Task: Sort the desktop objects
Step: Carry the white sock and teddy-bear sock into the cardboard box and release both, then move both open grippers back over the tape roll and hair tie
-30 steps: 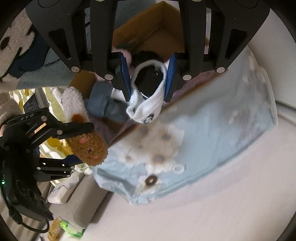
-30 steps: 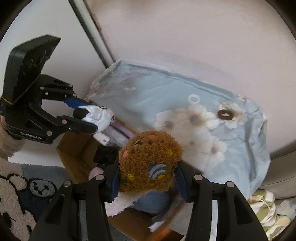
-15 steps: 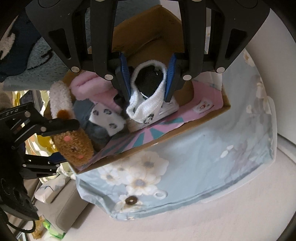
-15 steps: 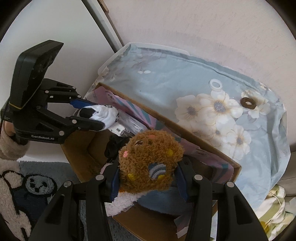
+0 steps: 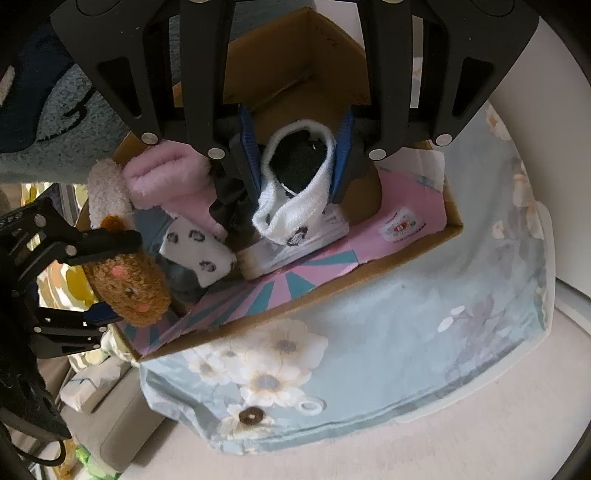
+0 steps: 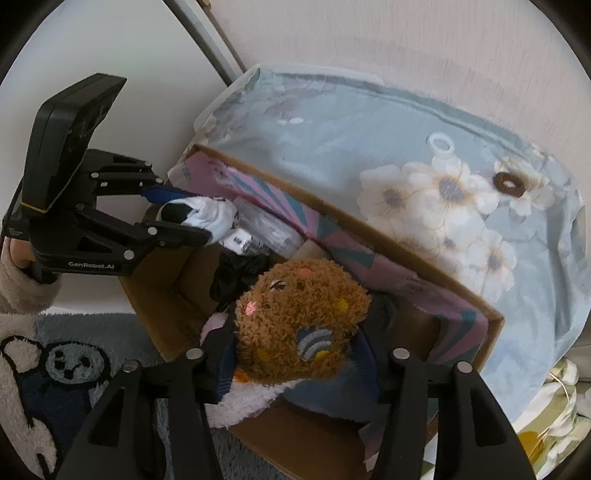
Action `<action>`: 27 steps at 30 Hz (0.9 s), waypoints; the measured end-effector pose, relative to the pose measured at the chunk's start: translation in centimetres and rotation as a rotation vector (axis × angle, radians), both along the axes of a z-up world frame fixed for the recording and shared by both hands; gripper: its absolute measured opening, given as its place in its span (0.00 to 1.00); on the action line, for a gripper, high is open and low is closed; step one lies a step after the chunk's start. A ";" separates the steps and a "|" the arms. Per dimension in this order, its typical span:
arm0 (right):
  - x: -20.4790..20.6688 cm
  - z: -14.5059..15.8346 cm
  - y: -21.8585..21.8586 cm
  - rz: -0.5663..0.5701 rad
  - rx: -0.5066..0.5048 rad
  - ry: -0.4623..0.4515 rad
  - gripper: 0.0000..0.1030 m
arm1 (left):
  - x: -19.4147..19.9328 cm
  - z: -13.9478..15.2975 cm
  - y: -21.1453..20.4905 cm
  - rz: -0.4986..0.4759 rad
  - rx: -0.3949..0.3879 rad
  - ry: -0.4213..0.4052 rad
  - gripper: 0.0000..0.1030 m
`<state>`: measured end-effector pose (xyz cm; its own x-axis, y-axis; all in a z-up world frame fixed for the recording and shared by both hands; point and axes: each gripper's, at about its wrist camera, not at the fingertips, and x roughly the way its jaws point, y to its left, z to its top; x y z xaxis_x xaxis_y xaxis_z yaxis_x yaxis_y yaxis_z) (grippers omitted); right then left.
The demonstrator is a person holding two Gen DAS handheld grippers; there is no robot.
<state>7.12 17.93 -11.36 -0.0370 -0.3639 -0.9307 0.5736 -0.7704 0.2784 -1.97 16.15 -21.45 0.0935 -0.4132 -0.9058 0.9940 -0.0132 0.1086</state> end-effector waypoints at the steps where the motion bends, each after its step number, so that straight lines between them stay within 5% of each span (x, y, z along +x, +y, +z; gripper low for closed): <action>1: 0.0 -0.1 0.0 0.001 0.009 -0.008 0.63 | -0.1 -0.1 -0.1 0.002 0.012 -0.002 0.42; 3: 0.0 -0.4 0.1 -0.004 0.015 -0.025 0.81 | -0.3 0.0 -0.1 0.007 0.007 -0.006 0.87; 4: 0.0 -0.4 0.3 -0.008 0.010 -0.028 0.87 | -0.4 0.2 0.0 0.001 0.000 -0.006 0.98; 9: -0.1 -0.3 1.0 -0.026 -0.019 -0.056 0.99 | -0.6 1.1 0.0 -0.011 -0.031 -0.006 1.00; 18: 0.0 2.1 1.4 0.046 0.038 0.053 0.99 | -1.0 2.6 -0.2 -0.050 -0.061 -0.072 1.00; 27: -2.5 6.0 3.9 -0.035 -0.056 0.115 0.99 | -1.2 5.6 -1.2 -0.097 -0.127 -0.133 1.00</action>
